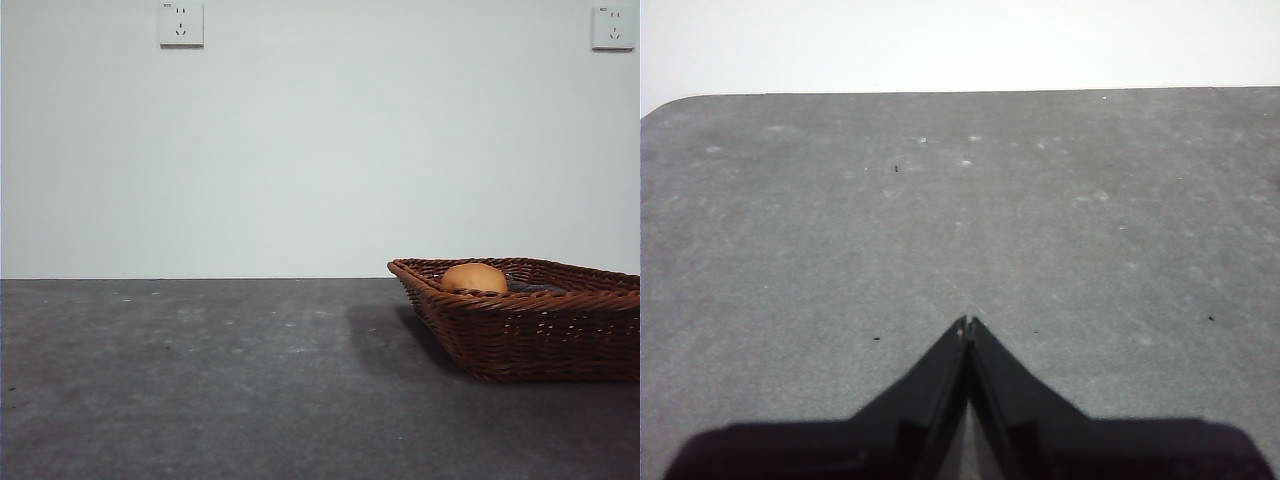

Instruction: Help me put the vegetables on the table into the basket

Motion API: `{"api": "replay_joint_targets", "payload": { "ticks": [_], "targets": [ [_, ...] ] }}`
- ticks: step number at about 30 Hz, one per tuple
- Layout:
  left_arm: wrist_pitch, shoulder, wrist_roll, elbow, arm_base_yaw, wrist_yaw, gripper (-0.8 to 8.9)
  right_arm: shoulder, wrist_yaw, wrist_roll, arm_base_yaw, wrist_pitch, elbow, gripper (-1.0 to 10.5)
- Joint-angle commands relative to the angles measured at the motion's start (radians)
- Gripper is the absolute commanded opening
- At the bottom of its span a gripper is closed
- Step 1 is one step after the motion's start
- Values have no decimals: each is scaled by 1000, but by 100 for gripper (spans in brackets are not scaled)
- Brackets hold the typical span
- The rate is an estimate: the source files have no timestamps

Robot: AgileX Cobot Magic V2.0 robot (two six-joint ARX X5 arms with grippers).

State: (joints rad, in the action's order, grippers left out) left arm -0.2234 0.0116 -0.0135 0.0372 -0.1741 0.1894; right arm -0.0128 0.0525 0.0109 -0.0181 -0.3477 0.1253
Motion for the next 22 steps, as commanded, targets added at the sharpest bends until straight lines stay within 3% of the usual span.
{"api": "replay_joint_targets", "payload": {
  "ticks": [1, 22],
  "targets": [
    [7, 2, 10, -10, -2, 0, -4, 5, 0, -11, 0, 10, -49, 2],
    [7, 8, 10, -10, -2, 0, -4, 4, -1, -10, -1, 20, -63, 1]
  ]
}}
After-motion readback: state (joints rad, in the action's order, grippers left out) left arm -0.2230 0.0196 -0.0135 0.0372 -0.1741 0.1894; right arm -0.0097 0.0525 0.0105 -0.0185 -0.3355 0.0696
